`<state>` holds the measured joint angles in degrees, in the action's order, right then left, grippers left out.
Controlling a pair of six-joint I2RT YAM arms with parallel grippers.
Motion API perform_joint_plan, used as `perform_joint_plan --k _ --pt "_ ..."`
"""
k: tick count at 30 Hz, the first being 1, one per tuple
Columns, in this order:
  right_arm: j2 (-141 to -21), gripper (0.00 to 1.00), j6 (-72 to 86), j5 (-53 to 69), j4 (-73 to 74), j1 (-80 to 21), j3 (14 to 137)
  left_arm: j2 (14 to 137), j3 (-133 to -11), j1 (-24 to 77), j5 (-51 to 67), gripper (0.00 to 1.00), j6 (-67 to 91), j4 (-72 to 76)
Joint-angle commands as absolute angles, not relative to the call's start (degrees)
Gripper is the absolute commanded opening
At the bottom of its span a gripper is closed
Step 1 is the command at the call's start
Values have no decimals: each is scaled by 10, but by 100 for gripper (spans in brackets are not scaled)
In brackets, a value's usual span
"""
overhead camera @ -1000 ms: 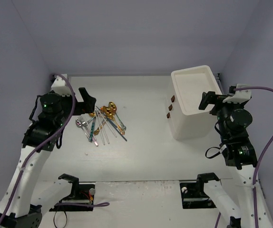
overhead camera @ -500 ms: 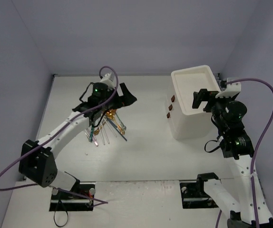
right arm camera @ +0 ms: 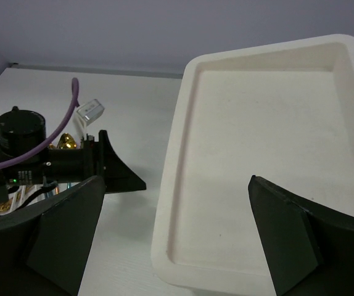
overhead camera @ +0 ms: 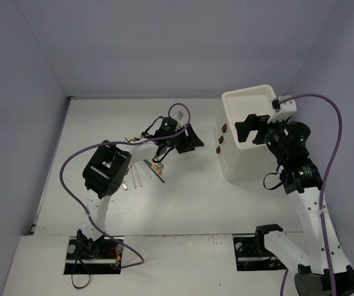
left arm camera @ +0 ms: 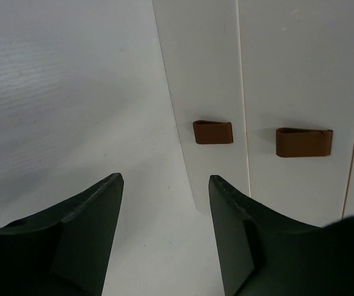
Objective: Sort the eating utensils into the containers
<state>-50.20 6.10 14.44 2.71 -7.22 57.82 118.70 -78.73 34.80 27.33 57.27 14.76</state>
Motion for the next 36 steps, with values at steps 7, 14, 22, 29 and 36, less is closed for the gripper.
perform_joint_plan --k 7,14,22,29,36 --pt "-576 94 70 222 -5 -74 627 1238 -846 364 334 54 634 326" --pt "-619 76 80 270 -2 -74 627 1277 -870 381 337 53 637 336" --pt "-631 68 83 289 -1 -74 616 1319 -884 388 343 53 669 390" --pt "-644 68 90 302 -2 -74 604 1340 -884 394 352 53 682 445" --pt "-650 68 86 307 -1 -74 599 1370 -873 395 358 53 745 556"
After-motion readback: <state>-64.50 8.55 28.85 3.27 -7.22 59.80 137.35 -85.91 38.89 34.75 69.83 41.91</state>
